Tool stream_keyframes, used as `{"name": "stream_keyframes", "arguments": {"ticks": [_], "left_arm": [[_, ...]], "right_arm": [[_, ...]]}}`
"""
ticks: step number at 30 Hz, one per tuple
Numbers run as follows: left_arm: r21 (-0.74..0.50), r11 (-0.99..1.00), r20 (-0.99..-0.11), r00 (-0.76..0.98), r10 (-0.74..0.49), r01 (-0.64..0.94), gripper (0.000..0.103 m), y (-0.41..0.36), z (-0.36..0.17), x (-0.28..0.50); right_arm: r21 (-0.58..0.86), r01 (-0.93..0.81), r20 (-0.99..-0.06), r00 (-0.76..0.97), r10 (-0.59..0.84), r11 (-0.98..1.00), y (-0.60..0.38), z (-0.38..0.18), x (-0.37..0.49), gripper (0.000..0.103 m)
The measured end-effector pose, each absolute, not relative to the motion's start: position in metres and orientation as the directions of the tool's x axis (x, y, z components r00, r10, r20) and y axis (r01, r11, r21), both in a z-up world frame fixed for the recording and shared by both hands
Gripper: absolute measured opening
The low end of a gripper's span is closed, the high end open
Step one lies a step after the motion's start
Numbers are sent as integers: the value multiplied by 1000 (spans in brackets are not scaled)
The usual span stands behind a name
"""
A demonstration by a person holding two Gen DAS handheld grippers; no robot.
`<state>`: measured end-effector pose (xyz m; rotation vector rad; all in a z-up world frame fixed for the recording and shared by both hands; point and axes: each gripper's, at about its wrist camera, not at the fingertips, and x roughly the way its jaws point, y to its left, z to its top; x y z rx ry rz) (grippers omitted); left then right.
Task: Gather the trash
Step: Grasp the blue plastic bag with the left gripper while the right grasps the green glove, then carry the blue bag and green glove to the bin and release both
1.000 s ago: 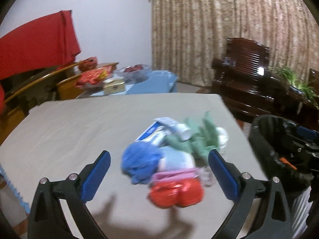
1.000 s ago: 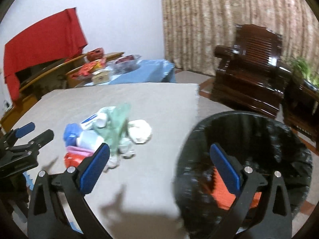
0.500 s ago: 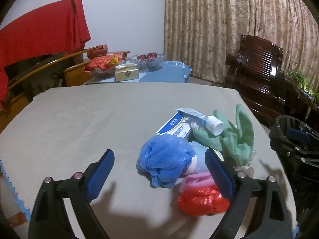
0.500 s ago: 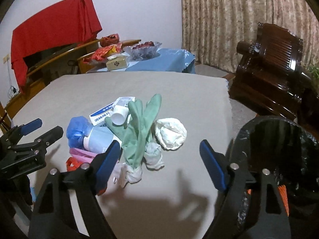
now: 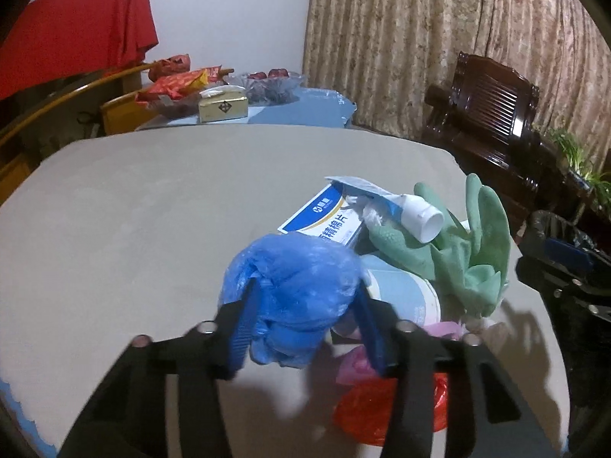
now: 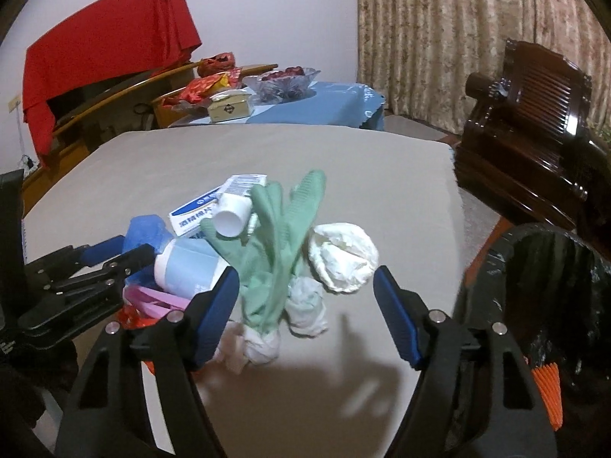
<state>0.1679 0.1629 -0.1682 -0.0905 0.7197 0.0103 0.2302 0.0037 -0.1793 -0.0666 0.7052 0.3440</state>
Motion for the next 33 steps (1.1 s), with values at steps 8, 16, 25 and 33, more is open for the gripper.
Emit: {"name": "stream_keyframes", "arguments": {"ticks": [8, 16, 25, 33], "left_arm": [[-103, 993, -636, 772, -16, -64, 27, 176, -159, 156], [-122, 989, -612, 791, -5, -89, 23, 186, -144, 143], [-138, 987, -551, 834, -10, -80, 19, 185, -112, 131], [-154, 987, -508, 860, -43, -42, 16, 175, -90, 122]], "right_arm": [[56, -352, -668, 682, 297, 934, 23, -188, 251, 52], [85, -397, -672, 654, 347, 914, 29, -184, 257, 11], [132, -437, -607, 674, 421, 890, 20, -148, 234, 10], [155, -456, -549, 697, 460, 876, 2, -114, 210, 10]]}}
